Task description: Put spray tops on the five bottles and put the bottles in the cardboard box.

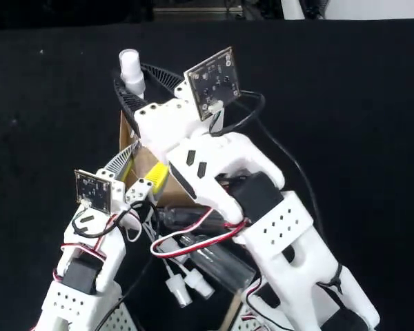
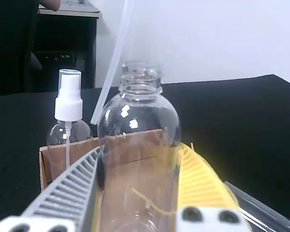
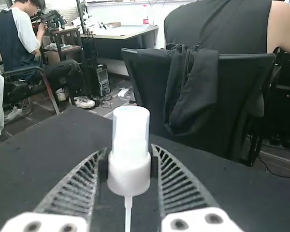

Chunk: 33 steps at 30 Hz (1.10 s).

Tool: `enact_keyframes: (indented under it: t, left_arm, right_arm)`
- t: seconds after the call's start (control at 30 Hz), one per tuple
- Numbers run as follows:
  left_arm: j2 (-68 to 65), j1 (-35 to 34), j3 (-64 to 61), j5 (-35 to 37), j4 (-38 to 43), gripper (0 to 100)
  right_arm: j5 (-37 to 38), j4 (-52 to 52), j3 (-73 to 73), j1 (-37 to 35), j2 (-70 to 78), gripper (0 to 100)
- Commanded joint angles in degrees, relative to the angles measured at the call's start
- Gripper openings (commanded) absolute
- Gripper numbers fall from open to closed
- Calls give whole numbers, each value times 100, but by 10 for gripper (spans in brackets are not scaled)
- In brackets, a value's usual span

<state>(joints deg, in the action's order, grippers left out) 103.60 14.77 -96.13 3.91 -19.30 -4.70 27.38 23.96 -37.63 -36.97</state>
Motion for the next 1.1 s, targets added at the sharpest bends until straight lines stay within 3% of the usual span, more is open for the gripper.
enact_keyframes:
  t: [0.0, 0.33, 0.87, 1.07]
  left_arm:
    - [70, 22, -127, 53, 158, 52]
    - [70, 22, -127, 53, 158, 52]
    - [70, 22, -127, 53, 158, 52]
    - [70, 22, -127, 53, 158, 52]
  right_arm:
    - [53, 44, -734, 149, -242, 11]
    - [53, 730, -1508, 396, -233, 11]
    - [44, 229, 233, 290, -277, 13]
    - [53, 1723, -330, -431, -365, 185]
